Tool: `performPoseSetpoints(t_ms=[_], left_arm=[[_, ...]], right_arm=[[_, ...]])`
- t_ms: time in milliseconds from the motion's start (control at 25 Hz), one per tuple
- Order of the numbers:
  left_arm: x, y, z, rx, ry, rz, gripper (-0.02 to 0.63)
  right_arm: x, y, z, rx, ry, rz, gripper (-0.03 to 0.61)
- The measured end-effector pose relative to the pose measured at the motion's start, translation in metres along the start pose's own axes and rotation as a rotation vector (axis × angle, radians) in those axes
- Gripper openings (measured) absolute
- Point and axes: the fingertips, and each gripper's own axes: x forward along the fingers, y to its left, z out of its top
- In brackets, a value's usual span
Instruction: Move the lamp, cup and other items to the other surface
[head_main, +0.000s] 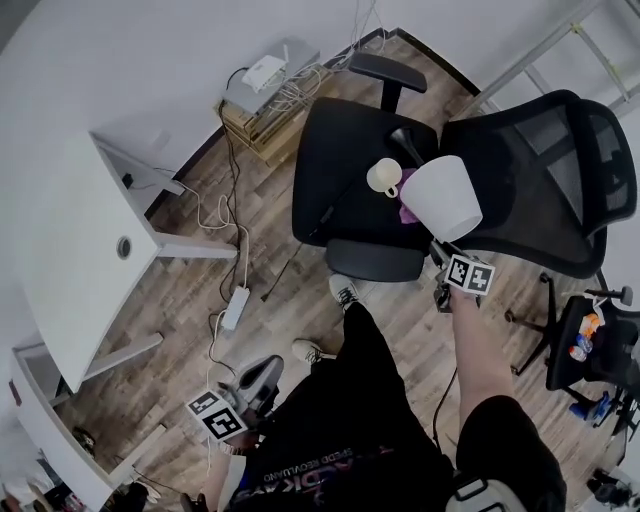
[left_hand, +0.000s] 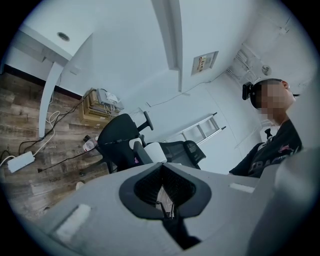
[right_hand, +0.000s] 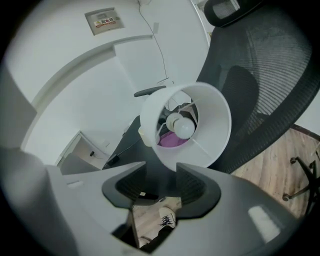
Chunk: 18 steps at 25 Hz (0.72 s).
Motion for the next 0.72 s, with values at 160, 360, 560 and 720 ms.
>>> performPoseSetpoints(t_ms=[160,360,560,720], left_arm=[[-0.014,-0.006,0.010,0.016,-0.038,-0.021,-0.003],[-0.030,-0.012,0.023,0.047,-0.106,-0.037,-0.003],[-0.051,-0.018,0.034,0.065,-0.182,-0.039,-0.003],[-0.087,-0.015,0.049,0.087,-0.301,-0.008,-0.003]], right_arm=[[-0.023,0.007,0.010,-0.014,-0.035,-0.016,0.184],[-0.056,0.043,0.050,-0.055,-0.155,0.058,0.164],[-0.100,0.168,0.074,-0.235,-0.235,0.321,0.117],[-0.105,0.321,0.051,-0.383,-0.183,0.619,0.101]])
